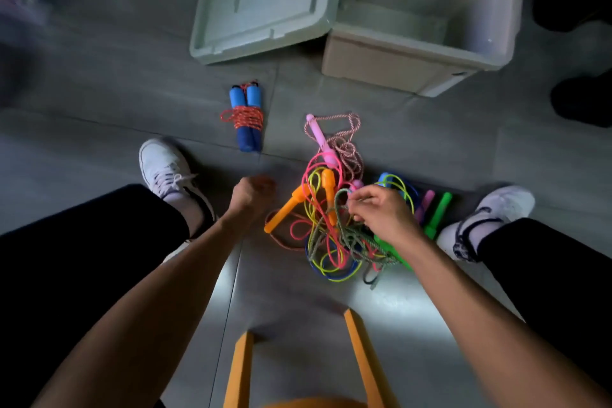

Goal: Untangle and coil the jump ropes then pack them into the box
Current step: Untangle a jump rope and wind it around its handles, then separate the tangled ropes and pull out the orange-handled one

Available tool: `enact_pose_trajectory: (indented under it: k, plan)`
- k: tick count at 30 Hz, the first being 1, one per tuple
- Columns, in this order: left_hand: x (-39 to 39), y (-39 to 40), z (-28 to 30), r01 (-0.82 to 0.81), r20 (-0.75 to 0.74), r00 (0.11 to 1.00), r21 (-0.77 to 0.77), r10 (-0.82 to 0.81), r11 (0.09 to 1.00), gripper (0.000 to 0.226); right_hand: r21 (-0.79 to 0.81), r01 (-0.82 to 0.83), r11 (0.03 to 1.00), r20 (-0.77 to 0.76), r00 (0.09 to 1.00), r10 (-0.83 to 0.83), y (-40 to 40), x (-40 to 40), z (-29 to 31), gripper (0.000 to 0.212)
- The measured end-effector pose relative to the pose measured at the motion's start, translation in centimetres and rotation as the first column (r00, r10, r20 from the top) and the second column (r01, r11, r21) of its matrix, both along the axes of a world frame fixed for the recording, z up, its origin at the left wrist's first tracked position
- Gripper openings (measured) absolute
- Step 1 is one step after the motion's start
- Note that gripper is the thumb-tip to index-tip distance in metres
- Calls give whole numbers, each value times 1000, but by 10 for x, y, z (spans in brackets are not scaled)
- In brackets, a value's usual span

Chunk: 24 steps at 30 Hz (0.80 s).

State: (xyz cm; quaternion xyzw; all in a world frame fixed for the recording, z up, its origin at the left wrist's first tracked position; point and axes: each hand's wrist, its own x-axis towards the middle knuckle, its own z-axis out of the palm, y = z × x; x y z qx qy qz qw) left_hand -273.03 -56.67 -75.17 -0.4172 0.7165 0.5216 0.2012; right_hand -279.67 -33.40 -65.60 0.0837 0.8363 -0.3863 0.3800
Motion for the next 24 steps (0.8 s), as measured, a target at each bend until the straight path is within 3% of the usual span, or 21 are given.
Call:
enact_pose_trajectory:
  k: [2, 4, 8, 16, 20, 24]
  plan:
    - [11, 17, -7, 237, 63, 971, -90, -232, 967, 13, 23, -1, 1000, 12, 1000, 1, 17, 15, -1, 16]
    - [20, 33, -17, 359, 105, 933, -202, -345, 911, 20, 43, -21, 999, 27, 999, 20, 29, 27, -7, 14]
    - [31, 55, -36, 338, 33, 939, -285, -344, 897, 30, 47, -71, 996, 1, 997, 71, 39, 38, -15, 4]
    - [5, 60, -13, 524, 258, 852, -406, -455, 749, 23, 75, -54, 996, -28, 998, 57, 57, 25, -13, 4]
    - [-3, 48, 55, 685, 356, 721, -493, -595, 536, 26, 98, -50, 994, -97, 994, 60, 55, 21, 0, 4]
    - [-5, 51, 145, 819, 429, 474, -535, -768, 207, 27, 88, -138, 987, -201, 968, 153, 46, 30, 31, 9]
